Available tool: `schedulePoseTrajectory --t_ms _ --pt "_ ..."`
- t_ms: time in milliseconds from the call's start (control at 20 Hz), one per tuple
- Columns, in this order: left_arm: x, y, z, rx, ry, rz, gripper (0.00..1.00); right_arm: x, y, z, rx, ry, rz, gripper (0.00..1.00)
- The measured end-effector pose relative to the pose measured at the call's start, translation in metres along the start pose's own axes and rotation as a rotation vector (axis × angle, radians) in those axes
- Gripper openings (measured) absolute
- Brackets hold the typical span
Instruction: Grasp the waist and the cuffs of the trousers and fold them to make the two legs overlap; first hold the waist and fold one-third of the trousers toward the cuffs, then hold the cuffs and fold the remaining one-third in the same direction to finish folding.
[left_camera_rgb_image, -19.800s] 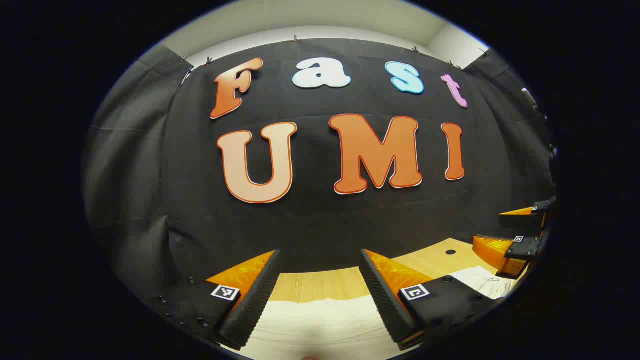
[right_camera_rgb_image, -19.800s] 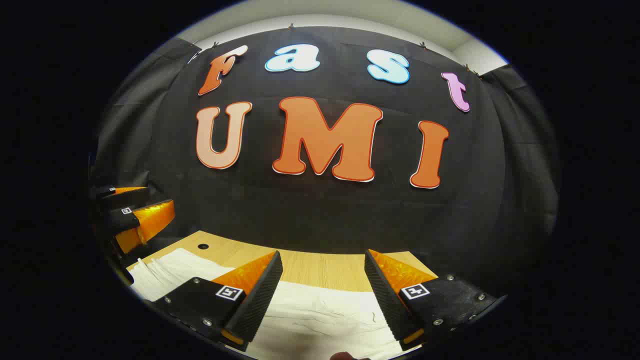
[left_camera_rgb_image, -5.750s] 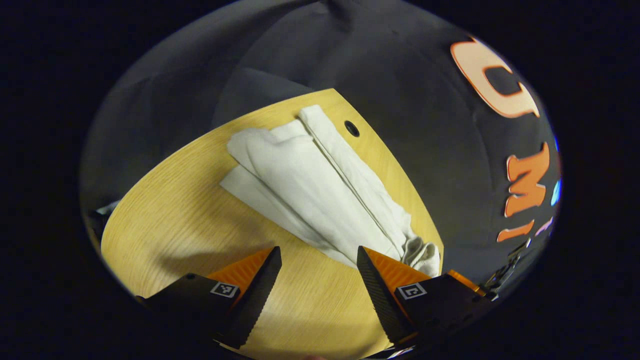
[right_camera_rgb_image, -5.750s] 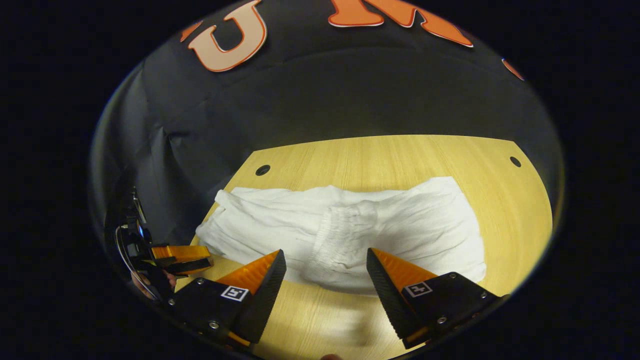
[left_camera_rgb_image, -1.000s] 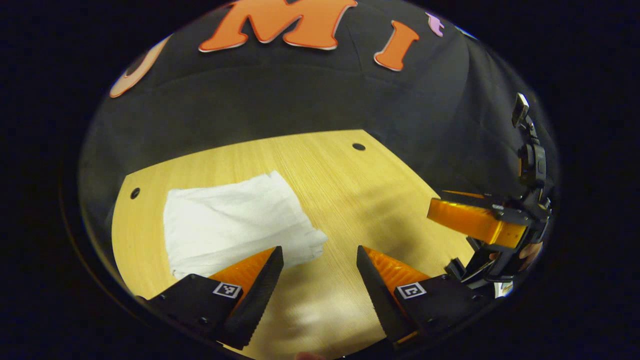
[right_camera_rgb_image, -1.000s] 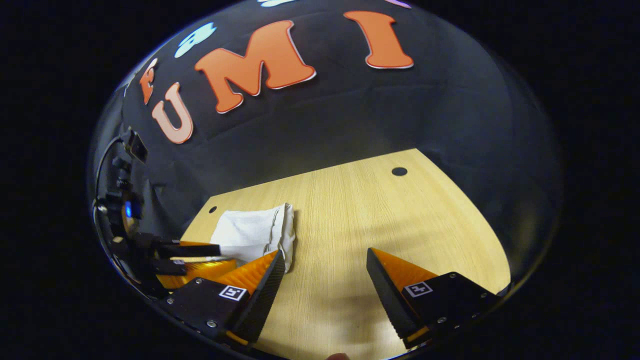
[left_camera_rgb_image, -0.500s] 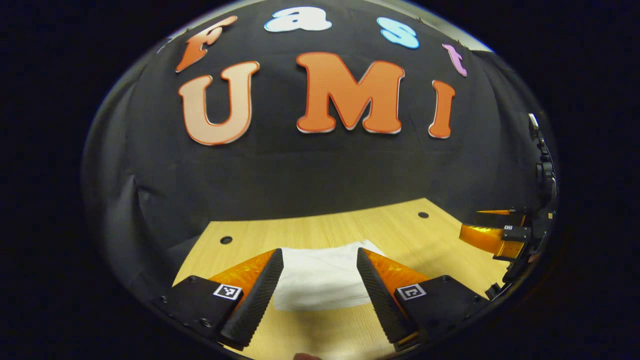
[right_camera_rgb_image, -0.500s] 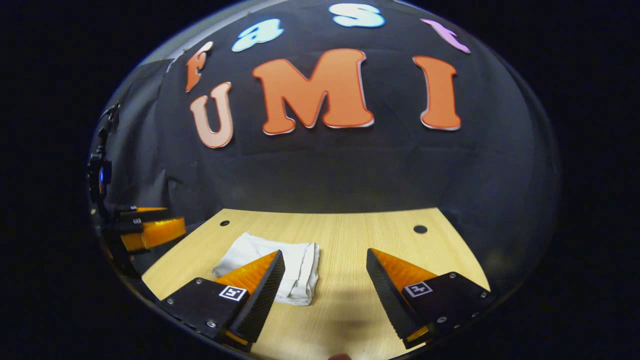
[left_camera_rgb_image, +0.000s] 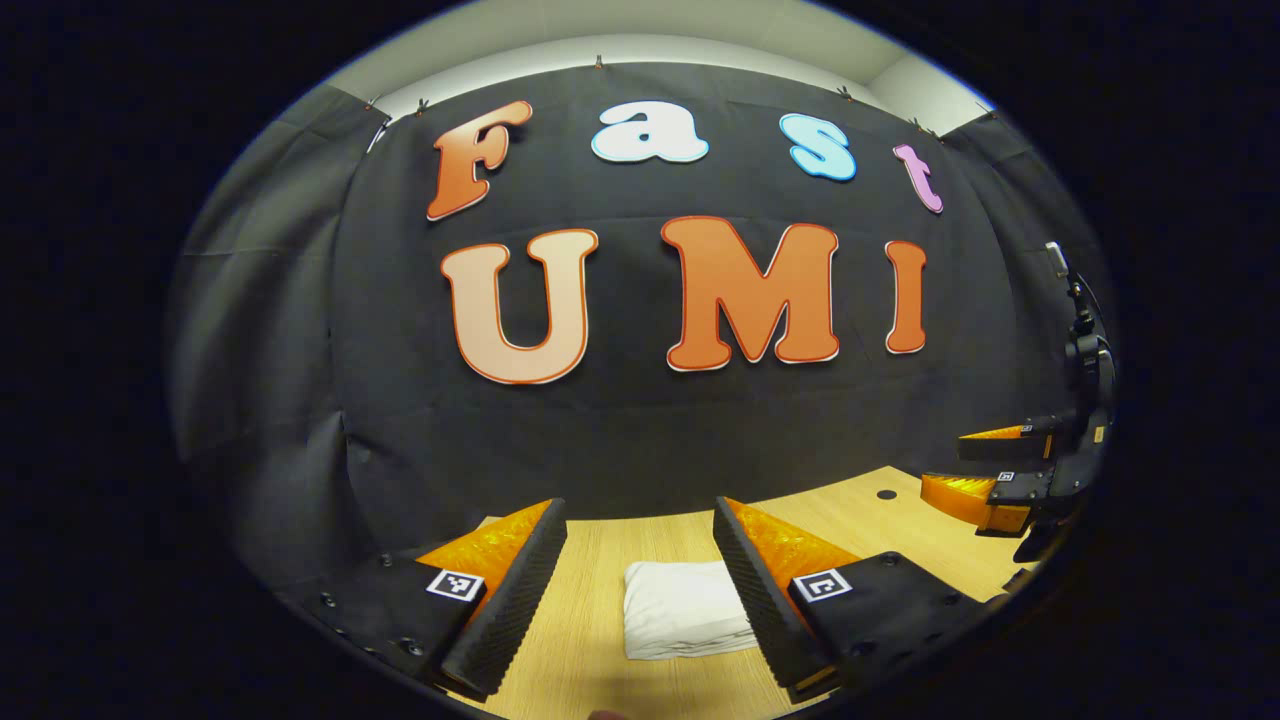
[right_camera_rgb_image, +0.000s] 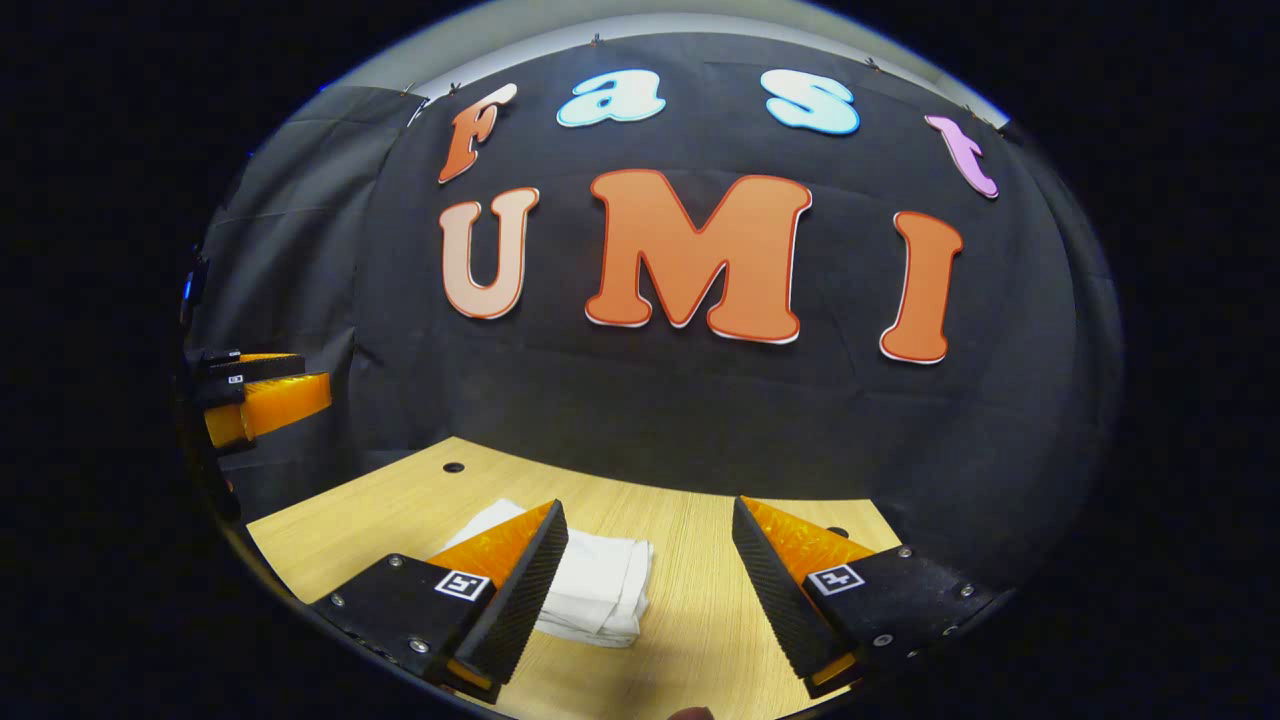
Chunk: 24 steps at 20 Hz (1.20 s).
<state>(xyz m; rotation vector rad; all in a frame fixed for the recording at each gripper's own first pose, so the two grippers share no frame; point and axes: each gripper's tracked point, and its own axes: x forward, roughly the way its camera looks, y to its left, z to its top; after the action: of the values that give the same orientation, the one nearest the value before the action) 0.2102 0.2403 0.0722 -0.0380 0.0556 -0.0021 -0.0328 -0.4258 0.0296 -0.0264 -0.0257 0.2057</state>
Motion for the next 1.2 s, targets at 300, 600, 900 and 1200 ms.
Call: schedulePoseTrajectory --t_ms 300,600,900,1200 --pt "-0.007 -0.002 0.011 -0.028 -0.046 -0.052 0.96 -0.01 0.02 0.017 0.021 -0.01 -0.029 1.0" --pt "-0.009 -0.002 -0.001 0.034 -0.042 -0.087 0.98 -0.017 0.026 0.027 -0.018 -0.039 -0.091 1.0" --pt "-0.017 0.001 0.0 0.037 -0.049 -0.089 0.99 -0.021 0.028 0.032 0.01 -0.046 -0.116 1.0" --pt "-0.018 0.006 0.006 0.016 -0.062 -0.086 0.99 -0.023 0.033 0.032 0.0 -0.041 -0.107 1.0"
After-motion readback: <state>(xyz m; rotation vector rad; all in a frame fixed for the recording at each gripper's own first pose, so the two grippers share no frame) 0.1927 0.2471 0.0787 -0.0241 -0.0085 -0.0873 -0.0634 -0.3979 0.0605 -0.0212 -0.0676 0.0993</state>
